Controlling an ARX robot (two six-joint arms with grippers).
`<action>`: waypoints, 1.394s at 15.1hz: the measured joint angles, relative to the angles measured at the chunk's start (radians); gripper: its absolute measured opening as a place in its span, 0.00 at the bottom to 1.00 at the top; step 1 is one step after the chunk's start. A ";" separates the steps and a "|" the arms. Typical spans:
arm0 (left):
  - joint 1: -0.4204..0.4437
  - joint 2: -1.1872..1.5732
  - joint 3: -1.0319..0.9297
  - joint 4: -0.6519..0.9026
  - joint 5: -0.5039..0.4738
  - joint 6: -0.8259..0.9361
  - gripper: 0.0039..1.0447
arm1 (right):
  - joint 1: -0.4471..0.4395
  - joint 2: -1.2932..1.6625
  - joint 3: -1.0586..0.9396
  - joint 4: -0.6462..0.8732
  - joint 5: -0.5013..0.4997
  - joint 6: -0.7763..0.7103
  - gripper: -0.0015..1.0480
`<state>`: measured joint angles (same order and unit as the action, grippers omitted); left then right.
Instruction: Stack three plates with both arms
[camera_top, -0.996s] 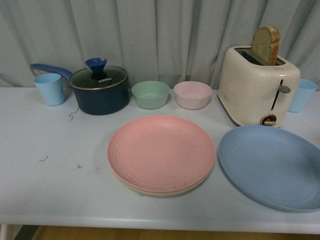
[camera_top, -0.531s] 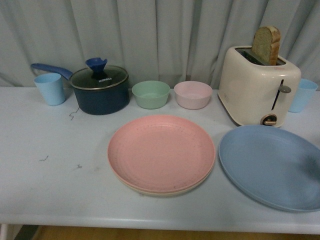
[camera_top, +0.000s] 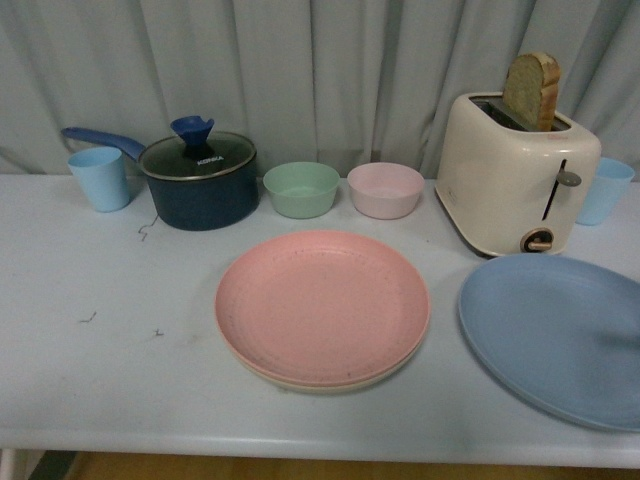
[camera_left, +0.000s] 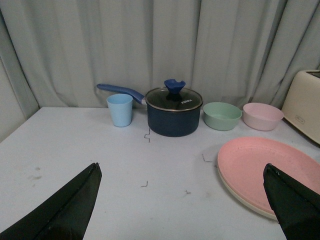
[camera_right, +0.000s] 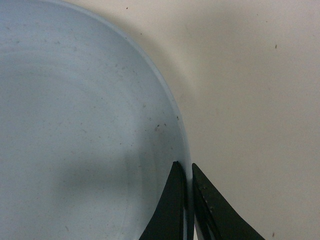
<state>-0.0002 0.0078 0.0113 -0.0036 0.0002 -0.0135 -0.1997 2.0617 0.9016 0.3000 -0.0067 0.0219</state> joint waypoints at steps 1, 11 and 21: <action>0.000 0.000 0.000 0.000 0.000 0.000 0.94 | -0.008 -0.031 -0.023 -0.018 -0.017 0.017 0.03; 0.000 0.000 0.000 0.000 0.000 0.000 0.94 | 0.105 -0.636 -0.130 -0.212 -0.110 0.148 0.03; 0.000 0.000 0.000 0.000 0.000 0.000 0.94 | 0.535 -0.096 0.175 -0.122 0.015 0.506 0.03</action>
<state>-0.0002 0.0078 0.0113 -0.0036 0.0002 -0.0135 0.3351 1.9656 1.0767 0.1780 0.0086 0.5278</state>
